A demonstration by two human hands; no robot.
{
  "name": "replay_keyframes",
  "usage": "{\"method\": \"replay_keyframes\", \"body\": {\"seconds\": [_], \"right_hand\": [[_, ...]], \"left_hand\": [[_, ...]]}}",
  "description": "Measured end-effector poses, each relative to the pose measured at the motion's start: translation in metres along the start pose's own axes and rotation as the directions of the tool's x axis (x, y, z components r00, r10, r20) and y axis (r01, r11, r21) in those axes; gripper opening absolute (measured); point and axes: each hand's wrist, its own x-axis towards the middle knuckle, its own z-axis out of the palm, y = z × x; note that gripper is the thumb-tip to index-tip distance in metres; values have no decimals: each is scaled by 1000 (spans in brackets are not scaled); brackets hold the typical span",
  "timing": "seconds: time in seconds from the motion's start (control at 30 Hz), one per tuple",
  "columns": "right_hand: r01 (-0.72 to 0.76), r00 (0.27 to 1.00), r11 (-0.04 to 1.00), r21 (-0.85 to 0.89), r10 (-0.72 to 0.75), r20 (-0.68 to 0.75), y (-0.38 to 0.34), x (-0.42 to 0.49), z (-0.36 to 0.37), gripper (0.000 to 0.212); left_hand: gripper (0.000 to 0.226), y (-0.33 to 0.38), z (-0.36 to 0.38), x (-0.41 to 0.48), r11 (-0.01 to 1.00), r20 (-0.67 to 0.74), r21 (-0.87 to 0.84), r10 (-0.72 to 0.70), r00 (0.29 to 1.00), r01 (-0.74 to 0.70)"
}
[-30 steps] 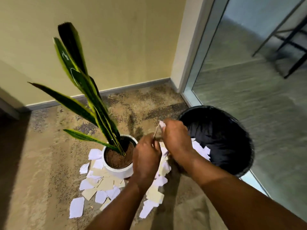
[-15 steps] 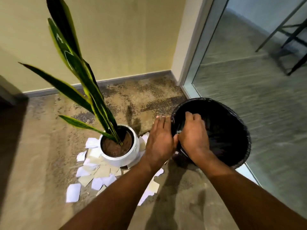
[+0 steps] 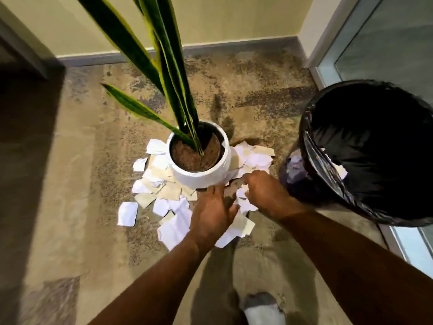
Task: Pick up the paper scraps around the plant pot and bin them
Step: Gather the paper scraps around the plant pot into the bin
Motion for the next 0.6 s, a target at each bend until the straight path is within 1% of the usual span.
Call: {"method": "replay_keyframes", "body": {"seconds": [0.07, 0.1, 0.17, 0.27, 0.33, 0.43, 0.53, 0.6], "right_hand": [[26, 995, 1000, 18, -27, 99, 8, 5, 22, 39], [41, 991, 999, 11, -43, 124, 12, 9, 33, 42], [64, 986, 998, -25, -59, 156, 16, 15, 52, 46], [85, 983, 994, -70, -72, 168, 19, 21, 77, 46], [96, 978, 987, -127, -70, 199, 20, 26, 89, 50], [89, 966, 977, -193, -37, 257, 25, 32, 98, 58], [89, 968, 964, -249, -25, 249, 31, 37, 101, 55], [87, 973, 959, -269, -24, 228, 33, 38, 102, 51]], "left_hand": [[58, -15, 19, -3, 995, 70, -7, -99, 993, 100], [61, -20, 28, -4, 988, 99, 1, -155, 983, 155], [63, -27, 44, -5, 975, 133, 35, -221, 966, 219], [70, -30, 62, -1, 962, 212, 47, -273, 938, 270], [75, -31, 74, 4, 957, 244, 41, -288, 926, 286], [80, -28, 87, 12, 955, 258, 87, -298, 919, 285], [81, -23, 95, 19, 952, 256, 159, -297, 920, 263], [75, -21, 98, 21, 943, 260, 199, -314, 913, 268]]}}
